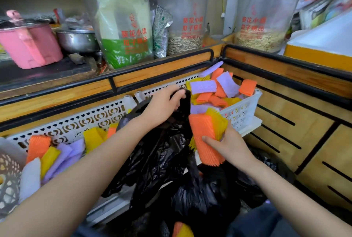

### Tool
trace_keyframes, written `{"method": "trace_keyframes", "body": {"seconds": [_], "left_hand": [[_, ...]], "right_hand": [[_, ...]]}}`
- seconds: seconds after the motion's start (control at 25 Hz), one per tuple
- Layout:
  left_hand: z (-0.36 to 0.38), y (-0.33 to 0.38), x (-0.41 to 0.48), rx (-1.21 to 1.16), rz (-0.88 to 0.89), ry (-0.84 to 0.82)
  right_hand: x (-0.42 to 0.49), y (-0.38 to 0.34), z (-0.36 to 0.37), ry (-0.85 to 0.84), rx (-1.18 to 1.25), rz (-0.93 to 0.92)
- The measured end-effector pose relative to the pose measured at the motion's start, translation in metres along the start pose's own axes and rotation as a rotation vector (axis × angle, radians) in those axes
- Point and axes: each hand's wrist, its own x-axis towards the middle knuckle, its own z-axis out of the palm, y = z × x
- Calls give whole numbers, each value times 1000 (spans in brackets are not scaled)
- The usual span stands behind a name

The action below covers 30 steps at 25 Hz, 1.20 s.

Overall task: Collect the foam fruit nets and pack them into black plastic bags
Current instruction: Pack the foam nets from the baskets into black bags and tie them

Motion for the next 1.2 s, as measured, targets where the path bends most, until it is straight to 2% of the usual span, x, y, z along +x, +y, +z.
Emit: {"method": "trace_keyframes", "body": {"seconds": [0.2,0.32,0.44,0.64,0.72,0.8,0.92,1.0,1.12,1.2], "left_hand": [[38,81,19,-226,147,72],[41,112,24,-373,158,129],[44,107,9,-430,96,128],[72,40,-45,-401,-208,-9],[84,12,-66,-428,-315,-12],[91,-8,-85,-422,-410,8],[97,-27,-111,-427,-482,60],[100,-33,-124,-453,-514,91],[99,-35,-138,-536,-516,169],[92,-37,-144,-570,-512,254]], "right_hand": [[2,0,-77,373,106,90],[1,0,-110,501,207,57],[-9,6,-117,431,123,76],[-32,51,-89,273,19,272],[-41,63,-74,219,-37,317],[-47,65,-61,234,-39,315],[-56,54,-40,321,98,242],[-63,42,-17,302,214,103],[-73,33,20,111,234,-37],[-76,46,37,-51,94,-32]]}}
